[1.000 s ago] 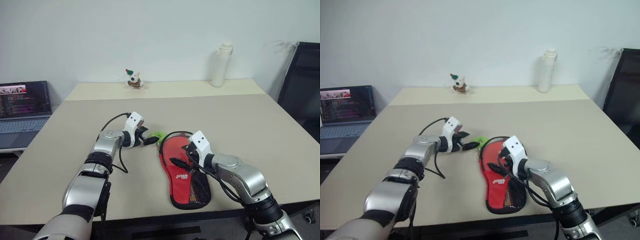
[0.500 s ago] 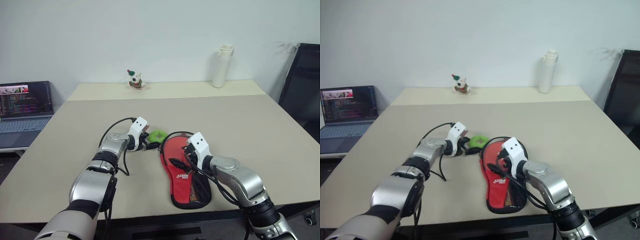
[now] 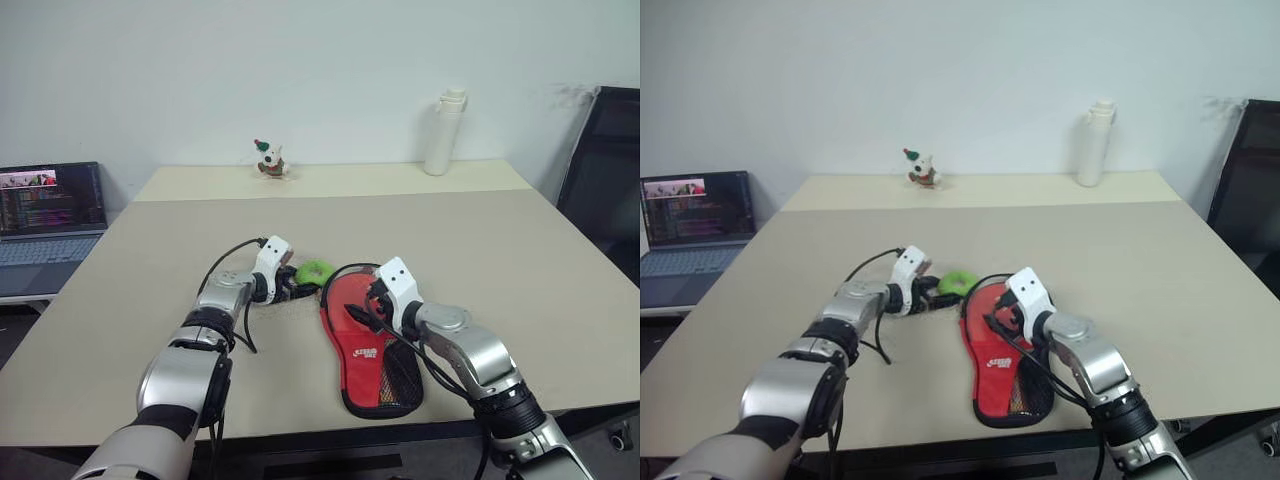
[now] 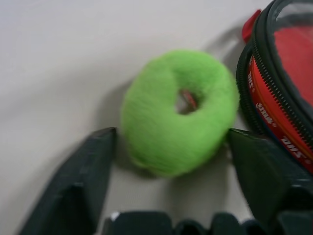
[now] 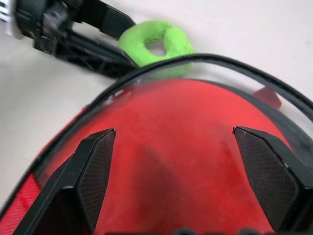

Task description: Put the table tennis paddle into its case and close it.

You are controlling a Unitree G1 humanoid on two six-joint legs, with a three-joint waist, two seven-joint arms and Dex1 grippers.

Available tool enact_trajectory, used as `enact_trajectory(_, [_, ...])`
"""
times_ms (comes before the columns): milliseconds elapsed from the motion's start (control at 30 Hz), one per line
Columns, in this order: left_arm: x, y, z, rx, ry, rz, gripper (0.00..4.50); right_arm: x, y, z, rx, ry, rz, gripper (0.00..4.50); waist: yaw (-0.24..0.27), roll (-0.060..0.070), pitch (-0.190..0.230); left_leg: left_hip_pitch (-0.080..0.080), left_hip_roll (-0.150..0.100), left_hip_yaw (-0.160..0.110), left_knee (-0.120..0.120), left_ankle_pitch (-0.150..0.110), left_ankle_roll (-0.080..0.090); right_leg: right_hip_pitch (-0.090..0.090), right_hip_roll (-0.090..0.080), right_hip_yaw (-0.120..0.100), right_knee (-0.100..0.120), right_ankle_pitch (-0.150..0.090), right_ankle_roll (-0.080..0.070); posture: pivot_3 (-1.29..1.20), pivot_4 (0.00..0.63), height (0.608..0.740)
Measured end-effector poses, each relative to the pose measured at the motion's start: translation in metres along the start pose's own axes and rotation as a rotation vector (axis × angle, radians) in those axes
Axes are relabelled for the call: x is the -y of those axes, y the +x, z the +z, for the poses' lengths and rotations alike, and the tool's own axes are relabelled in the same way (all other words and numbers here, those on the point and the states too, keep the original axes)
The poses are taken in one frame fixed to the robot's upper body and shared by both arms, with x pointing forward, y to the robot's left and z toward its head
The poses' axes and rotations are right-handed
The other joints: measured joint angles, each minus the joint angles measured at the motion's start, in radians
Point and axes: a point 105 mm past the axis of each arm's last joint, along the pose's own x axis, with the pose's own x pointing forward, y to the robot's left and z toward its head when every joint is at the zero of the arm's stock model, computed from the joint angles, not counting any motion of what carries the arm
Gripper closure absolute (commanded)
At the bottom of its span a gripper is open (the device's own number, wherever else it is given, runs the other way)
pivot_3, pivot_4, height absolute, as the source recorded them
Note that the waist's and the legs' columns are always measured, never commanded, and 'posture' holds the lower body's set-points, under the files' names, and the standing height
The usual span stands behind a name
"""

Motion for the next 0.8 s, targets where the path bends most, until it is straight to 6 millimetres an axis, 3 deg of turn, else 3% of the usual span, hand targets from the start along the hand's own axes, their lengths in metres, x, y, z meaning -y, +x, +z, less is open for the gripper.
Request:
enact_trajectory(267, [0.008, 0.002, -0.003, 0.022, -0.042, -0.052, 4.43, -0.002, 0.001, 0.0, -0.003, -0.02, 0.008, 0.27, 0.0, 0.0, 0.0, 0.0, 0.0, 0.0, 0.0, 0.0, 0.0, 0.0, 0.0, 0.0, 0.0, 0.0, 0.0, 0.0, 0.15, 0.74])
enact_trajectory(667, [0.008, 0.007, 0.0, 0.021, -0.046, -0.026, 4.49, -0.012, -0.002, -0.023, -0.043, -0.058, 0.048, 0.27, 0.0, -0.006, -0.005, 0.001, 0.0, -0.001, 0.0, 0.0, 0.0, 0.002, 0.0, 0.0, 0.001, 0.0, 0.0, 0.0, 0.15, 0.74])
enact_trajectory(800, [-0.006, 0.007, 0.014, 0.009, 0.028, 0.103, 4.49, -0.015, -0.005, -0.028, -0.046, -0.061, 0.06, 0.27, 0.001, -0.009, -0.007, 0.003, 0.0, -0.001, 0.001, 0.0, 0.0, 0.003, 0.0, 0.0, 0.001, -0.002, 0.005, 0.0, 0.15, 0.74])
